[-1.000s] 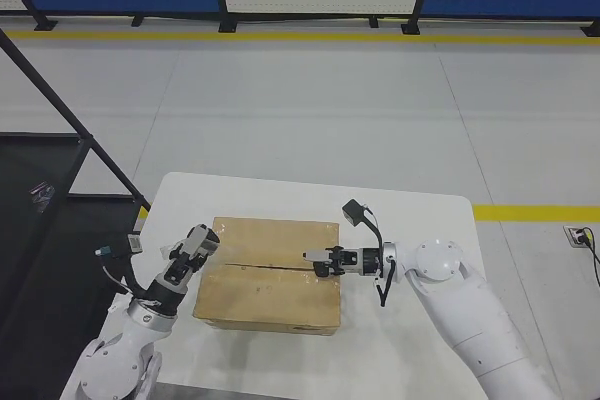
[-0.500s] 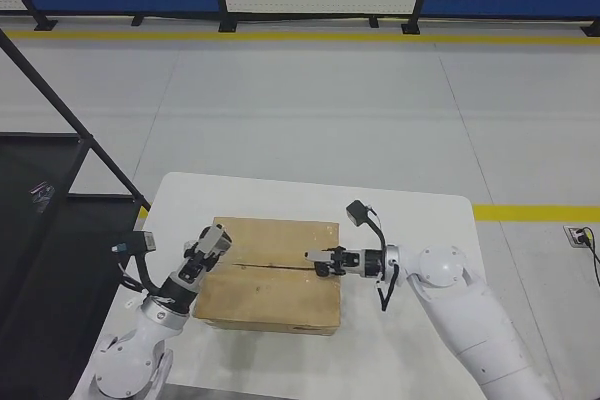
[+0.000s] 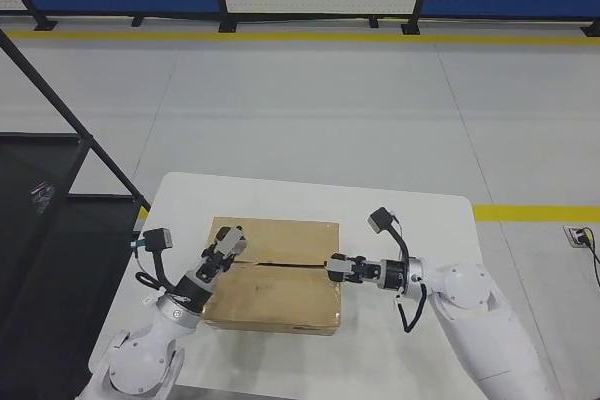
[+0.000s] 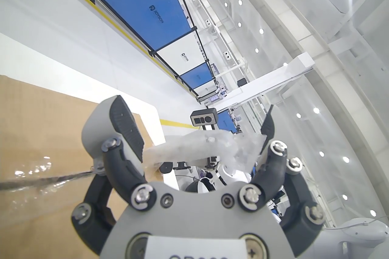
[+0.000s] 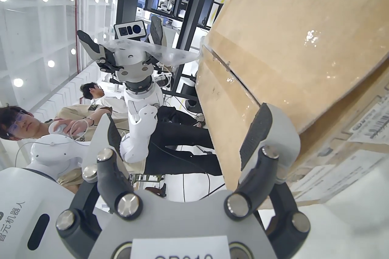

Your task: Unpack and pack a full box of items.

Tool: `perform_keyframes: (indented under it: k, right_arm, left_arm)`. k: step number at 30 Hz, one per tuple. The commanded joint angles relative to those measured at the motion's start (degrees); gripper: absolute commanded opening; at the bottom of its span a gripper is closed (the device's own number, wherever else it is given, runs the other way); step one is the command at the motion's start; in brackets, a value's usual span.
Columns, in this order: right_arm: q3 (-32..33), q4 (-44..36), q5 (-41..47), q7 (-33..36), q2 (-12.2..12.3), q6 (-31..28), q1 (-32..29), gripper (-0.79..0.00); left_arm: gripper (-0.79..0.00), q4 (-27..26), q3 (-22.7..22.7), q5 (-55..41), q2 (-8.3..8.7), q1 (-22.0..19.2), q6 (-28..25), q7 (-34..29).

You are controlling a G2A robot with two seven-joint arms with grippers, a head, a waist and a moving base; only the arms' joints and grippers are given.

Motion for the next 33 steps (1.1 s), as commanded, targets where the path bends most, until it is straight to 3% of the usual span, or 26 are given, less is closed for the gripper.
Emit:
perform_keyframes:
  k: [1, 10, 18, 21, 25, 33]
  right_arm:
    - [0.7, -0.4, 0.1, 0.0, 0.3, -0.1, -0.8, 0.0]
    - [3.1, -2.0, 0.8, 0.4, 1.4, -0.4, -4.3, 0.0]
    - [1.2, -3.1, -2.9, 1.8, 1.8, -0.4, -3.3, 0.0]
    - [-0.8, -4.0, -7.2, 0.9, 1.7, -0.7, -2.4, 0.0]
    - [-2.2, -6.6, -14.6, -3.1, 1.8, -2.2, -2.8, 0.0]
    - [-2.2, -6.6, -14.6, -3.1, 1.8, -2.2, -2.8, 0.0]
  left_arm:
    - [0.0, 0.6, 0.8, 0.0, -0.15, -0.6, 0.3, 0.1]
    - [0.0, 3.6, 4.3, -0.5, -1.03, -3.8, 0.8, 1.3]
    - [0.0, 1.5, 1.4, -4.4, -1.02, -3.0, 0.1, 0.9]
    - [0.0, -1.0, -1.7, -6.4, -0.75, -1.4, -1.3, 0.3]
    - [0.0, -6.0, -9.1, -9.8, -0.05, 2.8, -3.4, -2.1]
    - [0.0, -11.3, -25.0, -17.4, 1.03, 12.7, -7.8, -8.8]
